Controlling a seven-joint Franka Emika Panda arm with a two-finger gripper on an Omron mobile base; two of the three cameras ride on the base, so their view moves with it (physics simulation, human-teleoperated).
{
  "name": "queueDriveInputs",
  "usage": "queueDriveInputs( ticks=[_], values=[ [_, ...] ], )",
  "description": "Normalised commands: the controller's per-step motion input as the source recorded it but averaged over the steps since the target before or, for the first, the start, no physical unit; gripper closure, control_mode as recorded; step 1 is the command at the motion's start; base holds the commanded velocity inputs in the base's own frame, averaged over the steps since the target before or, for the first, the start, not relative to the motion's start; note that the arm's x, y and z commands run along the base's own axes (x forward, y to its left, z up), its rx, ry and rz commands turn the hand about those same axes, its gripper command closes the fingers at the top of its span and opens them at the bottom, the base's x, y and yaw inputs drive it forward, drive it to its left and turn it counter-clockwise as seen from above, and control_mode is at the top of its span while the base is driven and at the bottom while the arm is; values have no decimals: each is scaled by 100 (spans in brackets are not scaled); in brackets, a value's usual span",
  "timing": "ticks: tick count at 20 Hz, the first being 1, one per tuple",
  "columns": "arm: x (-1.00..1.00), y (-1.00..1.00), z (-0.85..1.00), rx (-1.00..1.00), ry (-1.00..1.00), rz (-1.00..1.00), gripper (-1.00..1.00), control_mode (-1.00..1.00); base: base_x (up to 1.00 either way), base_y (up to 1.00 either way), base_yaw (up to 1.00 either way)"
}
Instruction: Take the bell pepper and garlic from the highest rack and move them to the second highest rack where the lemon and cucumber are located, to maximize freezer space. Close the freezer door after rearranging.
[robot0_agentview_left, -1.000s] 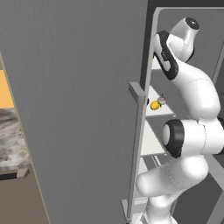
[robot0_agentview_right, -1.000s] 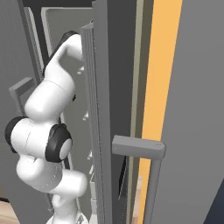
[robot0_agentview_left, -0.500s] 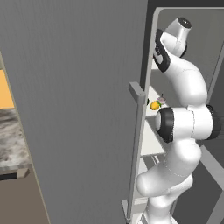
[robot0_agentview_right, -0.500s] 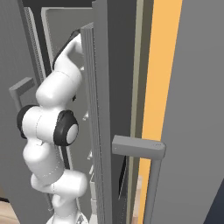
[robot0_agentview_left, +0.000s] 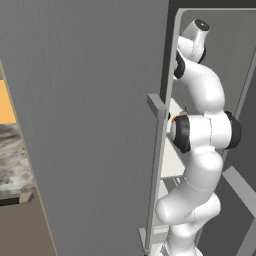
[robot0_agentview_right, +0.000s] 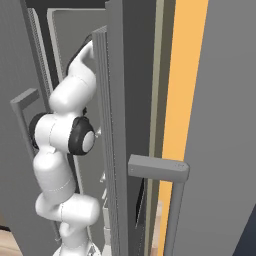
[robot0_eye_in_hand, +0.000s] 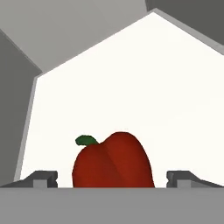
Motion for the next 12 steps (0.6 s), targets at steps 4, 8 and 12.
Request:
queueDriveInputs(
  ticks=[4,8,12],
  values=[
    [3,1,-25,-3,0,0,100,-100,0,0,0],
    [-6,1,-13,-1,0,0,100,-100,0,0,0],
    [-52,0,0,0,-11,0,100,-100,0,0,0]
  ],
)
